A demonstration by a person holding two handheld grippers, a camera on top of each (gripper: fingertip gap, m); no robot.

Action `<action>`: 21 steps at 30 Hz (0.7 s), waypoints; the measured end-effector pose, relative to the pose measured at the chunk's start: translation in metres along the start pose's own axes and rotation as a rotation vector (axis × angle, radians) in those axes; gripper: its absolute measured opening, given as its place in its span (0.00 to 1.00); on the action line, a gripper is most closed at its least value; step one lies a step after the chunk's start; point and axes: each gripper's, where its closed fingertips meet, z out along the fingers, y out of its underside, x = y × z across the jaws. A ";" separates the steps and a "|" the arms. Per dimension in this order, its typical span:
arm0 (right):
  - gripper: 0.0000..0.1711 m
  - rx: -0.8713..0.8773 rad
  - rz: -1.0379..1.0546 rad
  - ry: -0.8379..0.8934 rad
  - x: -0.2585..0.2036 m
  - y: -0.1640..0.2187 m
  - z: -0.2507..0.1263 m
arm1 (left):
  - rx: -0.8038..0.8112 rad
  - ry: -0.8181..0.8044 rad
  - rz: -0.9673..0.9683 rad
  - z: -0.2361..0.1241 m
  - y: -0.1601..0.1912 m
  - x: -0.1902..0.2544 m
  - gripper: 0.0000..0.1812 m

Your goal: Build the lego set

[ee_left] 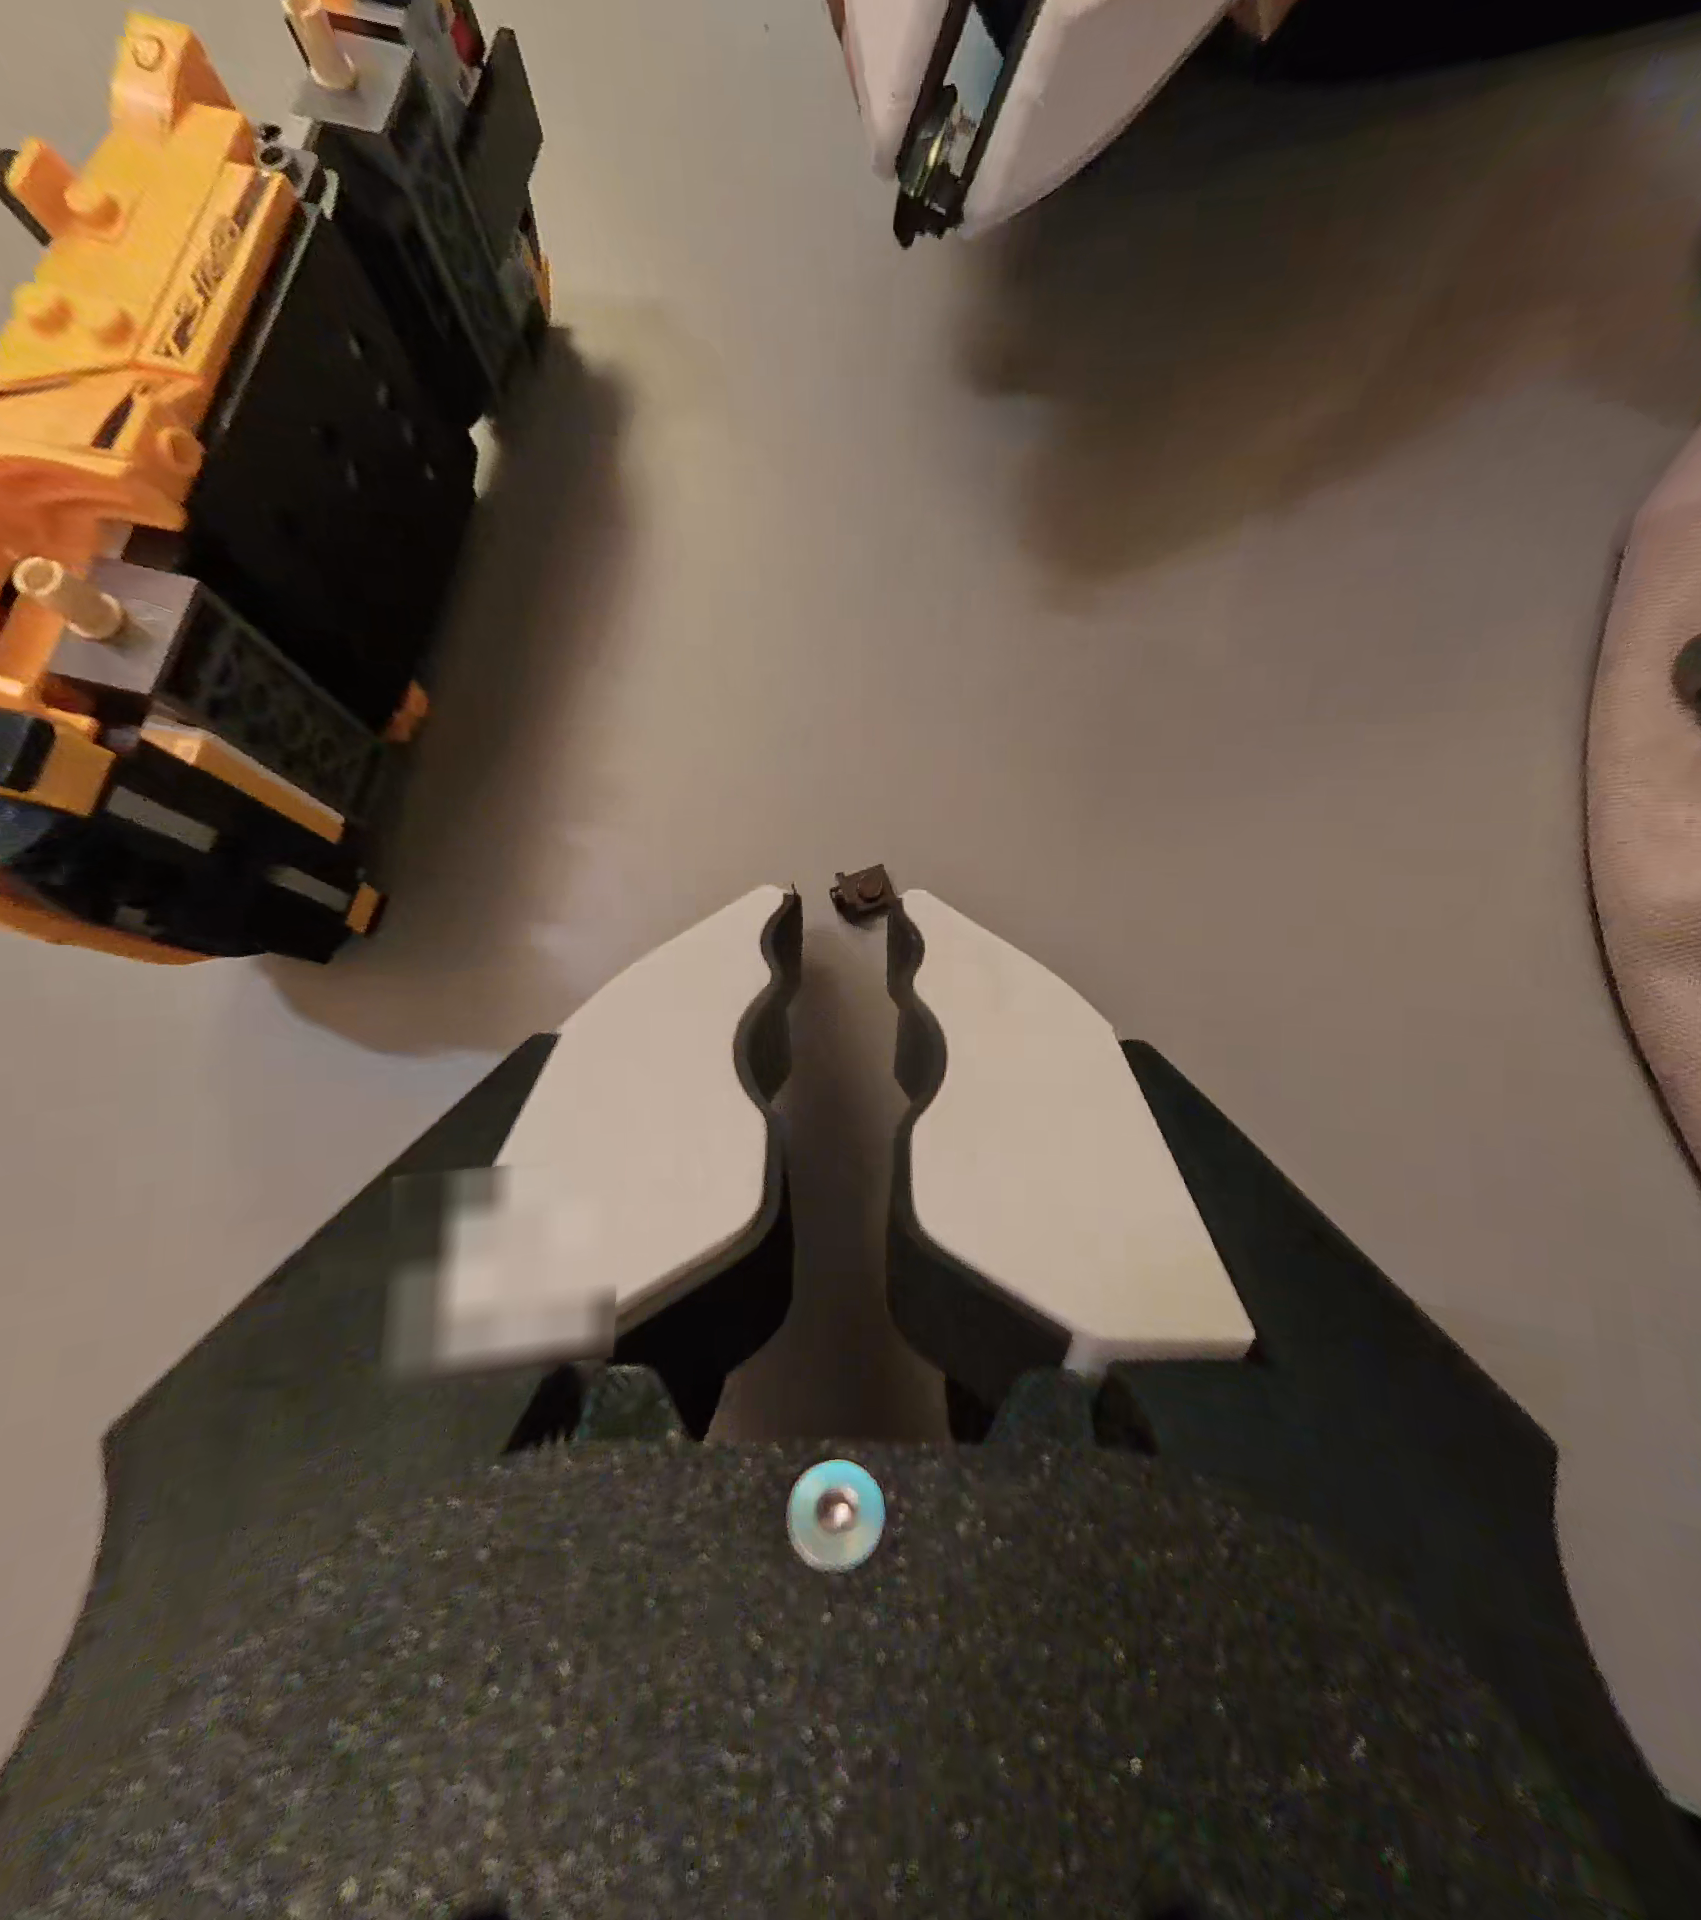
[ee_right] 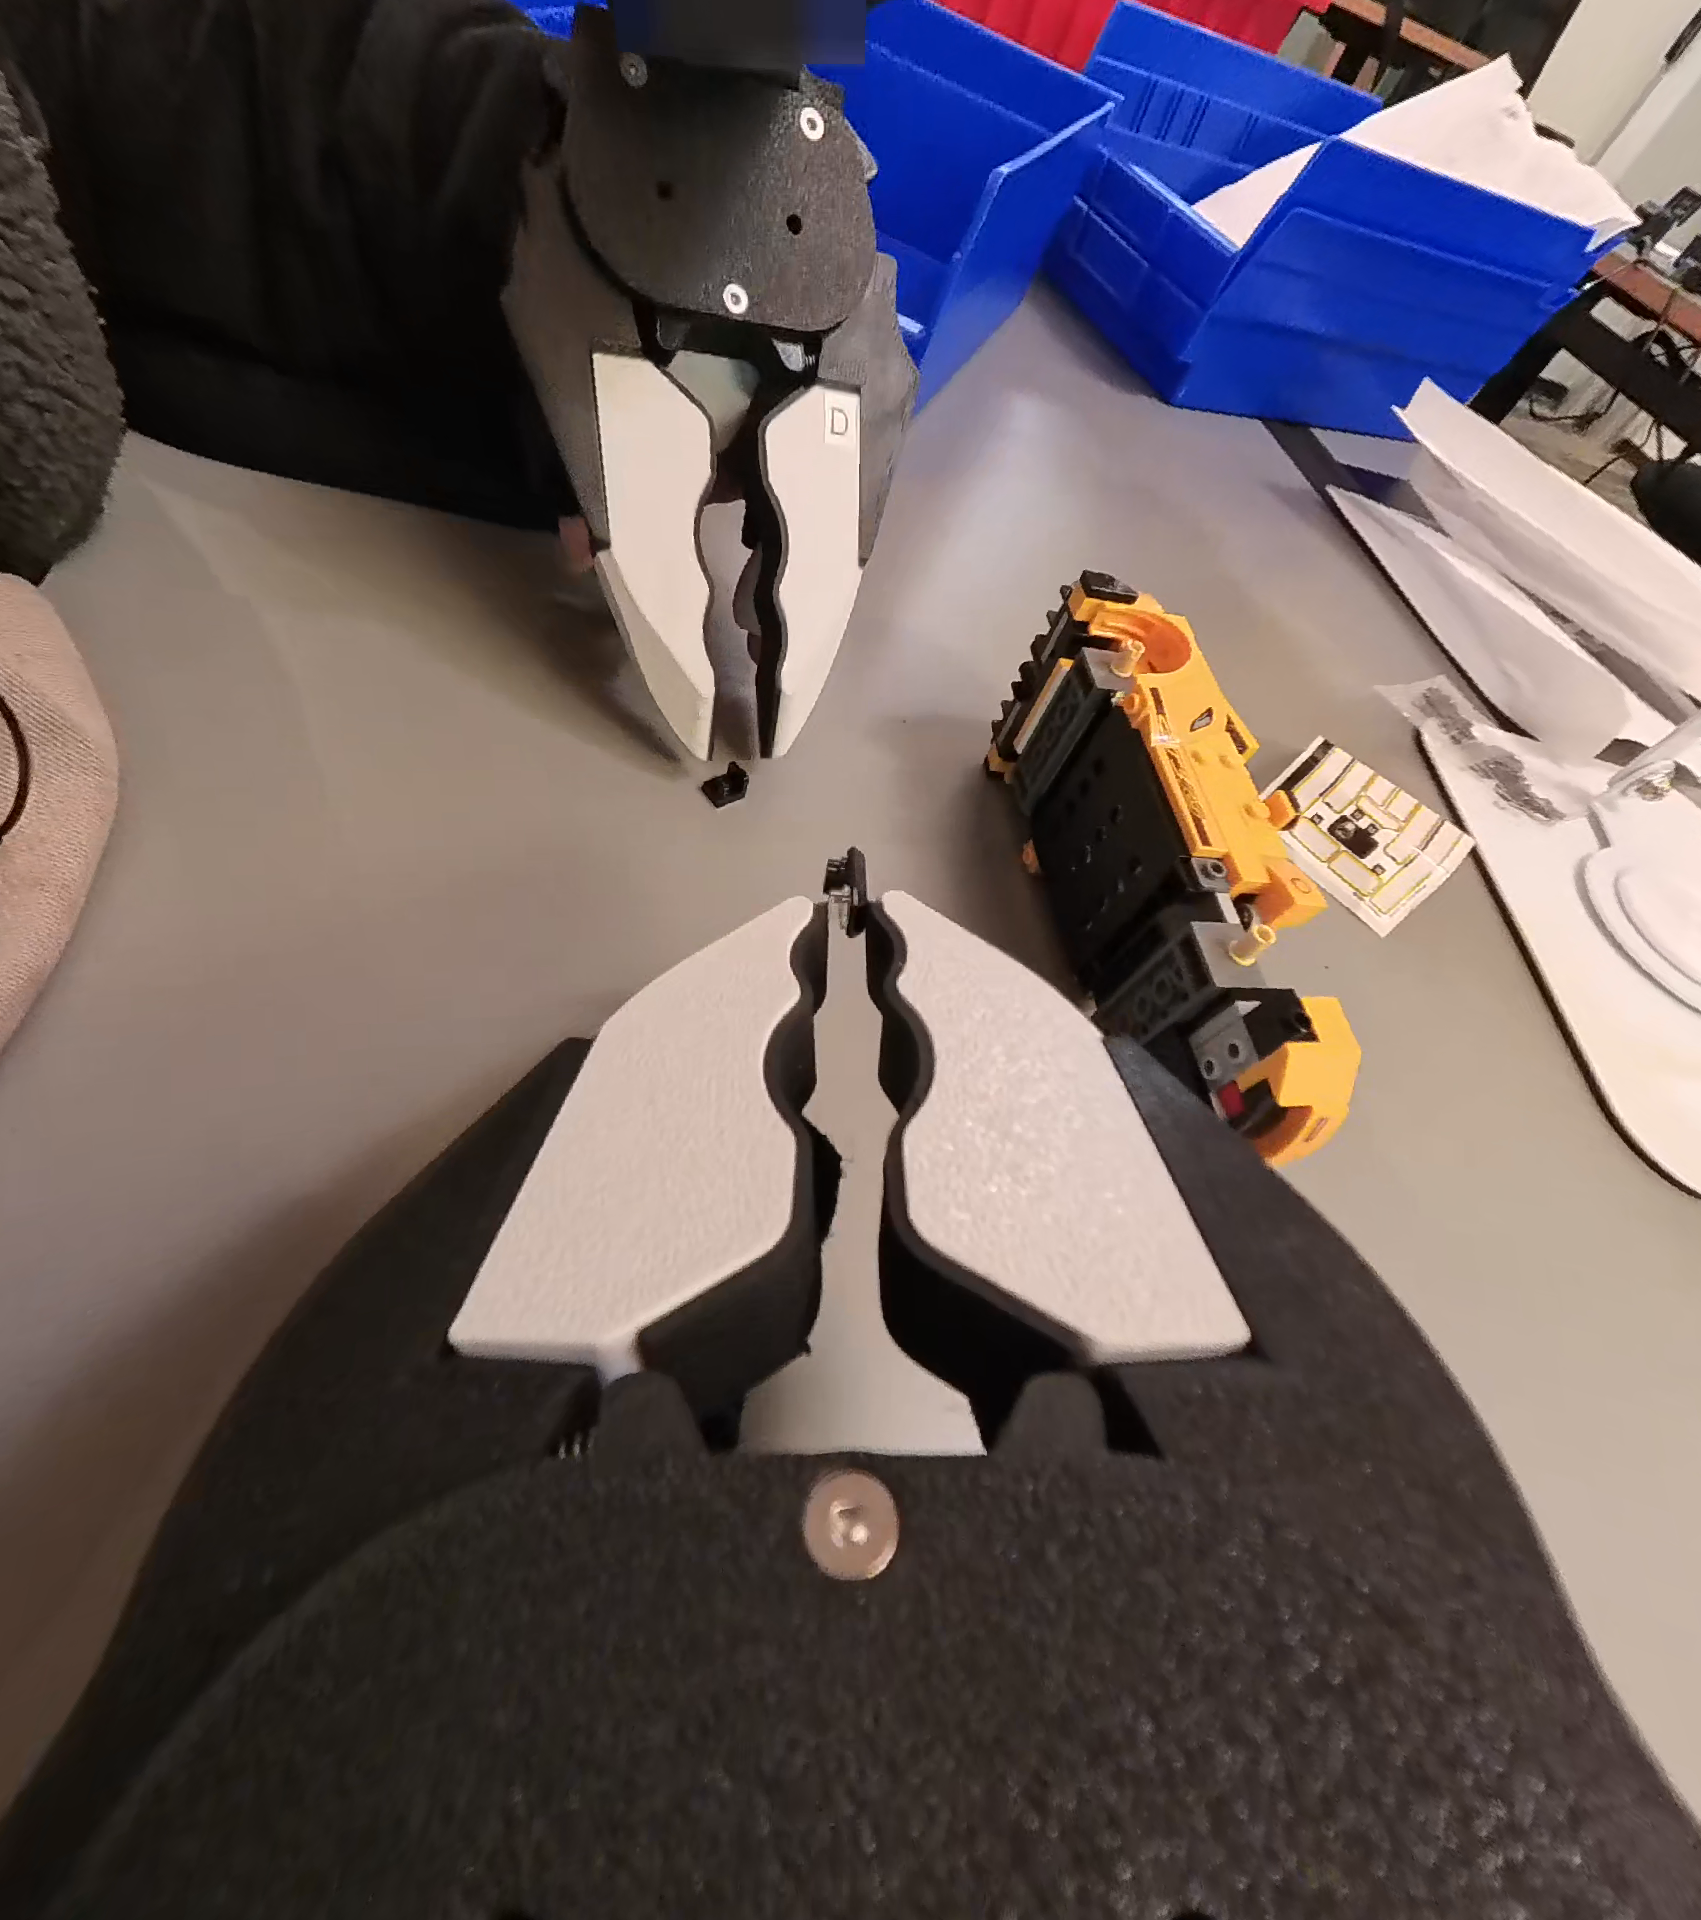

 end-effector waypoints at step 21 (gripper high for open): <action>0.04 -0.013 -0.022 0.006 -0.002 0.000 0.004 | 0.132 0.107 -0.097 0.007 -0.030 0.019 0.02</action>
